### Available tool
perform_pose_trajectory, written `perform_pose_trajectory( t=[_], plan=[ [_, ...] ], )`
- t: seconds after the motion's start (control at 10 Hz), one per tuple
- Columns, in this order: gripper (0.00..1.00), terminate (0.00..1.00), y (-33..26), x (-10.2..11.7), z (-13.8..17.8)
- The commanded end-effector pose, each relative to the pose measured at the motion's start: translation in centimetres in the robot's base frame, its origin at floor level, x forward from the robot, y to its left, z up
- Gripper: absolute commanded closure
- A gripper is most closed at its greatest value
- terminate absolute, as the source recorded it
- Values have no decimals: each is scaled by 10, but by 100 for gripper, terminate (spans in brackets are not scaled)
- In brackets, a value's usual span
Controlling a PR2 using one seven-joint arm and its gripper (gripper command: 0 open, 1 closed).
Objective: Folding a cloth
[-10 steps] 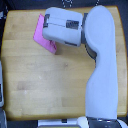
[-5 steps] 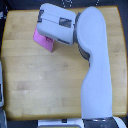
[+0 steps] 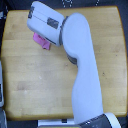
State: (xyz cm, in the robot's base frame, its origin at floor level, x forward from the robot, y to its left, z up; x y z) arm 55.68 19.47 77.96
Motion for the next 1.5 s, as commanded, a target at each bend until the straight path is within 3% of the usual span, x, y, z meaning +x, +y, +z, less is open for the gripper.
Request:
perform_pose_trajectory(
  t=[0.0, 0.6, 0.7, 1.4],
  plan=[
    [100, 0, 38, 39, 5],
    [100, 0, 36, 41, -10],
    [0, 0, 39, 40, -10],
    [0, 0, 30, 43, -10]
  ],
)
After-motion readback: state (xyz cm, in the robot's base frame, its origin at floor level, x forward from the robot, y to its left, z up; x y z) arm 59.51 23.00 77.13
